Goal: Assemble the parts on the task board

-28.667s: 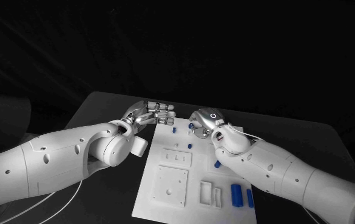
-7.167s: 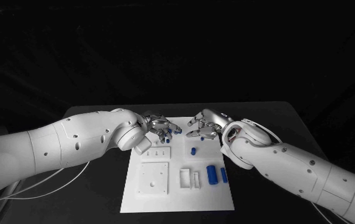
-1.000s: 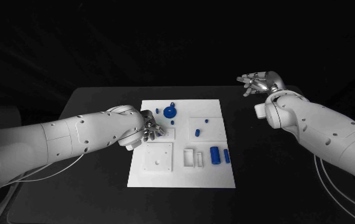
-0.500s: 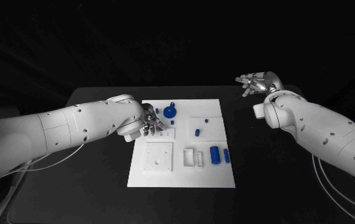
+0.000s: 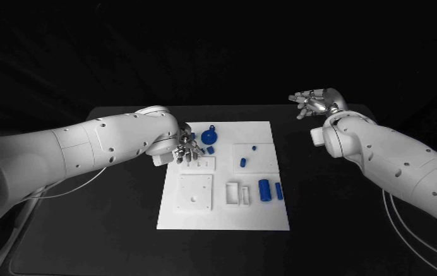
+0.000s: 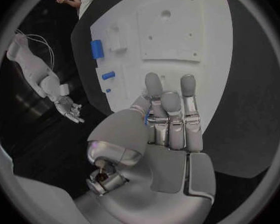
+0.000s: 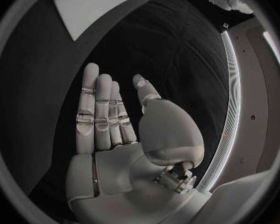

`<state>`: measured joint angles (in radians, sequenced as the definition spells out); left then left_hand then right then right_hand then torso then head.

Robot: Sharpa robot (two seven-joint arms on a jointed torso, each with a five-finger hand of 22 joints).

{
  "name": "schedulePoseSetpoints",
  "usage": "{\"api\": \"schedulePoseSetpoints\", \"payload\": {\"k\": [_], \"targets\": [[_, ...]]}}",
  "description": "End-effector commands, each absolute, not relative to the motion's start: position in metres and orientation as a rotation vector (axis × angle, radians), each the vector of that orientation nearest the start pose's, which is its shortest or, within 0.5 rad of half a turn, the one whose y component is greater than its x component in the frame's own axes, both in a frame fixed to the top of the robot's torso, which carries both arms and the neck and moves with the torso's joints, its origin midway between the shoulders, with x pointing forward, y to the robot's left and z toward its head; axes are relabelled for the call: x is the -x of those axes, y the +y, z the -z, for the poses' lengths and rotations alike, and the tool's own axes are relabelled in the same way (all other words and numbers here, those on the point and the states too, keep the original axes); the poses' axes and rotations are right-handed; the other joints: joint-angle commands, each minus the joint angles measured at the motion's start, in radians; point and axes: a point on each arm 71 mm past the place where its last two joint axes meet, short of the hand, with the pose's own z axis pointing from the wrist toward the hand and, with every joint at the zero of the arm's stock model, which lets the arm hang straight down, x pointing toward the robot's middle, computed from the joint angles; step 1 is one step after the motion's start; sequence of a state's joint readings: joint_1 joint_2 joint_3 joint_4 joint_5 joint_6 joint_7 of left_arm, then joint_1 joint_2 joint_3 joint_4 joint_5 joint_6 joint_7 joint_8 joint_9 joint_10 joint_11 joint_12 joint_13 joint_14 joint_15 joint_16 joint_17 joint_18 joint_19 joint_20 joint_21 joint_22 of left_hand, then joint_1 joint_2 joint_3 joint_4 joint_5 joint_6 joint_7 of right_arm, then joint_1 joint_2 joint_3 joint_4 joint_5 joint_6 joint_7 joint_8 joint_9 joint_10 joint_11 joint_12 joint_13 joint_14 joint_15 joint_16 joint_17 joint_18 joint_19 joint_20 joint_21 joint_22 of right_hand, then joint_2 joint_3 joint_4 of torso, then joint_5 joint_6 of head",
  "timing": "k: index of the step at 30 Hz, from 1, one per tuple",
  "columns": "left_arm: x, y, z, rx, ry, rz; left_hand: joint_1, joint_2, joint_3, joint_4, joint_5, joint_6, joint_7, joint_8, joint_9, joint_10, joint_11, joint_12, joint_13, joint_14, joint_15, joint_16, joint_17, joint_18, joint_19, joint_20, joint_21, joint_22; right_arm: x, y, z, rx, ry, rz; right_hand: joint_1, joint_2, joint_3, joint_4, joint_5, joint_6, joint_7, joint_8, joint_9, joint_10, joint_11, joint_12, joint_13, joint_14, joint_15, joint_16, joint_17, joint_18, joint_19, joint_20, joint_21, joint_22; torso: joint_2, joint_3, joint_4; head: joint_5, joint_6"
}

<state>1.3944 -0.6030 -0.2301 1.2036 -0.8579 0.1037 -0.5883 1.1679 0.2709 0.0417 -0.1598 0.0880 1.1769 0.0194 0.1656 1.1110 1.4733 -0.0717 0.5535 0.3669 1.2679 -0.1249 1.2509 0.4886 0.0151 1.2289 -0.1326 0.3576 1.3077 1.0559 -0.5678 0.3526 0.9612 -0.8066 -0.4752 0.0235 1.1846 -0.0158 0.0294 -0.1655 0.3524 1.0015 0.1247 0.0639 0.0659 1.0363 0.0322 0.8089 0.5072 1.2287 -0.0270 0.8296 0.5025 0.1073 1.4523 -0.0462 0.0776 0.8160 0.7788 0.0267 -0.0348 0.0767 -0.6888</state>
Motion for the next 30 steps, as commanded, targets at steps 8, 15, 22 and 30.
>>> {"api": "schedulePoseSetpoints", "payload": {"k": [8, 15, 22, 30], "targets": [[-0.543, 0.205, 0.208, 0.317, 2.378, 0.204, -0.006, -0.012, 0.0, -0.011, 0.017, 0.043, -0.048, 0.009, -0.006, 0.023, 0.002, 0.002, 0.002, -0.006, 0.004, 0.01, -0.008, -0.015, -0.003, 0.0, 0.003, 0.02, -0.585, -0.266, 0.184, -0.873, 1.349, -0.839, -0.006, 0.005, 0.002, -0.004, 0.003, -0.008, 0.0, -0.001, 0.0, -0.007, 0.0, 0.003, -0.002, -0.008, 0.001, 0.004, -0.002, -0.008, -0.001, 0.001, 0.006, -0.002, -0.001, -0.0008, 0.0011, -0.011, 0.015], [-0.542, 0.21, 0.207, 0.373, 2.346, 0.241, 0.0, -0.026, -0.012, 0.008, 0.006, 0.051, -0.049, 0.005, -0.023, 0.027, 0.001, -0.001, -0.002, 0.0, 0.003, 0.006, -0.017, -0.015, 0.001, -0.002, -0.002, 0.019, -0.585, -0.266, 0.185, -0.871, 1.355, -0.841, -0.004, 0.006, 0.005, -0.007, 0.001, -0.008, 0.001, -0.001, 0.0, -0.007, 0.0, 0.003, -0.002, -0.008, 0.001, 0.005, -0.002, -0.008, -0.001, 0.001, 0.006, -0.003, -0.001, -0.002, 0.002, -0.011, 0.02], [-0.543, 0.215, 0.204, 0.452, 2.289, 0.303, 0.014, -0.054, -0.037, 0.057, -0.025, 0.057, -0.043, -0.038, -0.121, 0.027, 0.005, -0.027, -0.019, 0.002, 0.005, -0.017, -0.035, -0.015, 0.008, -0.001, -0.023, 0.016, -0.584, -0.266, 0.185, -0.868, 1.36, -0.841, -0.001, 0.007, 0.009, -0.011, 0.0, -0.008, 0.001, -0.001, 0.0, -0.007, -0.001, 0.002, -0.002, -0.008, 0.001, 0.005, -0.002, -0.008, -0.001, 0.001, 0.007, -0.003, -0.001, -0.0029, 0.0022, -0.008, 0.021], [-0.545, 0.225, 0.199, 0.578, 2.205, 0.389, 0.014, -0.151, -0.106, 0.126, -0.031, -0.02, 0.002, -0.099, -0.5, 0.008, 0.024, -0.092, -0.051, 0.0, 0.021, -0.086, -0.071, -0.015, 0.011, 0.01, -0.073, 0.001, -0.584, -0.268, 0.186, -0.865, 1.364, -0.841, -0.001, 0.008, 0.014, -0.016, -0.001, -0.007, 0.0, -0.001, 0.0, -0.007, -0.001, 0.002, -0.003, -0.008, 0.0, 0.005, -0.002, -0.008, -0.001, 0.0, 0.008, -0.002, -0.001, -0.0028, 0.002, 0.0, 0.024]]}}
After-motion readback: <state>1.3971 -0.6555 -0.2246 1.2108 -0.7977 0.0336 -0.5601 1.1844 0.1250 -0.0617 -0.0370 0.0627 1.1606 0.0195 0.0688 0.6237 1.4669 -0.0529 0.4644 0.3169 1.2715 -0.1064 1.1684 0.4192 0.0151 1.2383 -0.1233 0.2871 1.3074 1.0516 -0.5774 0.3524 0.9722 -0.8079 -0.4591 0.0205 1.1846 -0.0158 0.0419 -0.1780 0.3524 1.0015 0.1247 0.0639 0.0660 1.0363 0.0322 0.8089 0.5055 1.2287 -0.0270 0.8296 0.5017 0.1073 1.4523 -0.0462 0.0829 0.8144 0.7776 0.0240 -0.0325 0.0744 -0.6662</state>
